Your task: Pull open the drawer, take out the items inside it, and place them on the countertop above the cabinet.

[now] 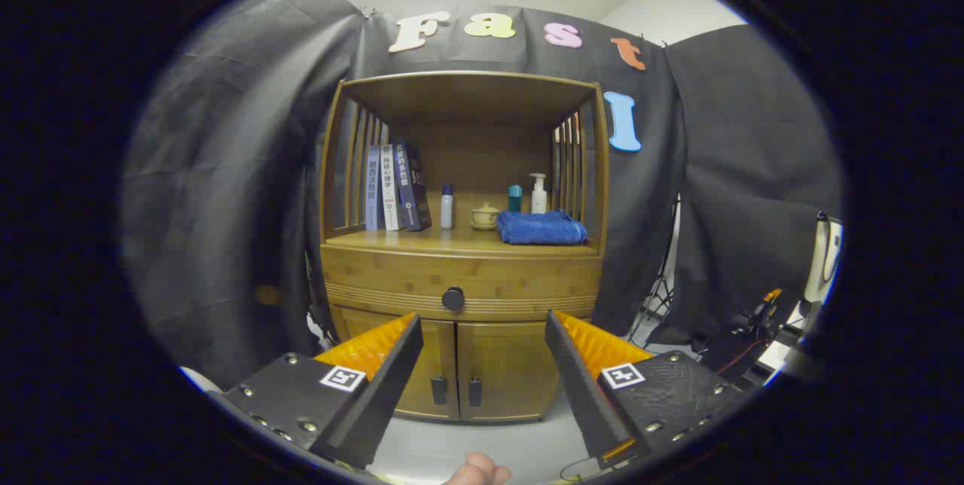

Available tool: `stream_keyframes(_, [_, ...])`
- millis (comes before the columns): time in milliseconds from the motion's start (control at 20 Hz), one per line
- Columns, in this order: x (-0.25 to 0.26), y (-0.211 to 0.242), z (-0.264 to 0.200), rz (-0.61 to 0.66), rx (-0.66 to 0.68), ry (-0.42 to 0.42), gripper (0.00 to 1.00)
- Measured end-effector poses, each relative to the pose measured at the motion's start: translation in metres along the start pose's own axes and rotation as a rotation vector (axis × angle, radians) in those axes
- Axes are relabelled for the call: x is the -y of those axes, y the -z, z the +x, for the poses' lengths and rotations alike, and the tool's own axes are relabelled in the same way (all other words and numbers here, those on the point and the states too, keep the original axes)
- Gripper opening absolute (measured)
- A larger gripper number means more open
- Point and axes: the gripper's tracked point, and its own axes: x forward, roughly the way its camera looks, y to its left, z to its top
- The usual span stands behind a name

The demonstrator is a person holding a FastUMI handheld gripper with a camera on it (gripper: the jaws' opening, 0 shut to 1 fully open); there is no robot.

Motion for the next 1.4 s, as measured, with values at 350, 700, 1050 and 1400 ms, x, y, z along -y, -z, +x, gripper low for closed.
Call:
stream_keyframes(350, [-0.021,-0.001,0.005,-0.032,-0.006,-0.027,0.98])
stream_keyframes(700, [-0.042,-0.006,0.005,-0.092,-0.004,-0.033,0.98])
stream_keyframes(1050, [-0.055,-0.010,-0.001,-0.114,0.004,-0.034,0.98])
stream_keyframes(1400, [-0.051,0.005,-0.003,-0.070,-0.011,-0.010,0.98])
